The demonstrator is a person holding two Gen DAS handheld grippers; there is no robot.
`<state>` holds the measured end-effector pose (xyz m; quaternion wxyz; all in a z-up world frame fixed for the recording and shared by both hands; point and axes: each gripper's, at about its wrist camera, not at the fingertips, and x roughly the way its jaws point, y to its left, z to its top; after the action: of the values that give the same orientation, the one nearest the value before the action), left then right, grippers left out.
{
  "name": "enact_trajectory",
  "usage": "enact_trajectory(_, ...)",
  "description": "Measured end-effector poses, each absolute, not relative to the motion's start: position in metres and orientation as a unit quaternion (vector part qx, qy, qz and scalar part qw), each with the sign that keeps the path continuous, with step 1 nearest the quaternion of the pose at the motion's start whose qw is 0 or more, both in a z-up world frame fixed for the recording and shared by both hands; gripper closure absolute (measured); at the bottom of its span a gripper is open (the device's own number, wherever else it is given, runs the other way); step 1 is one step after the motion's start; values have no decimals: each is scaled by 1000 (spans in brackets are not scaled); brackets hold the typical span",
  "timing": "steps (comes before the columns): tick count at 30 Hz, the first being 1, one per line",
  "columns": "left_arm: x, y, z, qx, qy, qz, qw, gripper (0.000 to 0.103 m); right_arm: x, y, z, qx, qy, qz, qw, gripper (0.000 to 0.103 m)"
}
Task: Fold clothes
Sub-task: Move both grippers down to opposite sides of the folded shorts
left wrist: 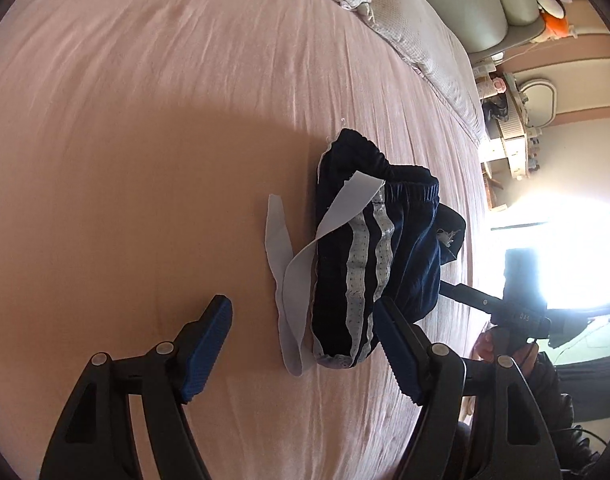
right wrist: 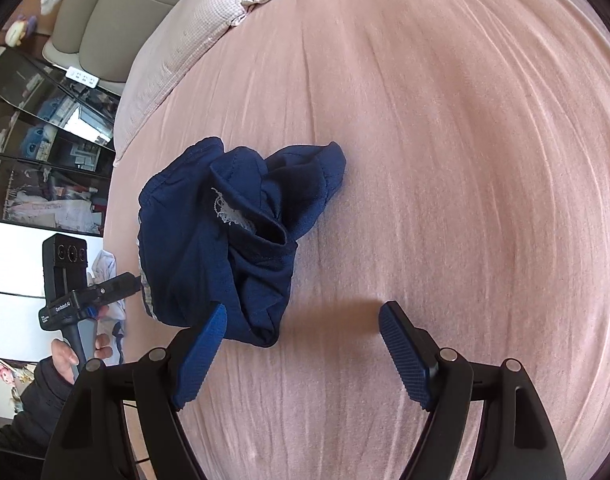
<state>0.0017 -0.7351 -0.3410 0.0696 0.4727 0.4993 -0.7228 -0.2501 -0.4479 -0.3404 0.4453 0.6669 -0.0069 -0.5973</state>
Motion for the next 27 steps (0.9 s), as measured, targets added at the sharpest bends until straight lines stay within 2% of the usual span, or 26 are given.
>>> enact_trajectory(1, 3, -735, -343, 469, 507, -720, 68, 31, -251, -448, -341, 669, -19, -594, 446, 18)
enact_trajectory(4, 3, -735, -345, 452, 526, -718, 58, 21, -254, -448, -343, 674, -53, -583, 450, 18)
enact_trajectory(10, -5, -743, -349, 431, 558, -708, 45, 20, -255, -459, -346, 672, -44, -582, 455, 17)
enact_trajectory(18, -19, -744, -348, 437, 549, -711, 37, 16, -258, -469, -347, 668, -36, -578, 466, 17)
enact_trajectory(22, -25, -745, -349, 437, 553, -709, 16, 0, -260, -477, -349, 669, -47, -572, 472, 16)
enact_trajectory(27, -30, -746, -349, 439, 549, -711, 17, 0, -260, -488, -353, 672, -66, -561, 479, 15)
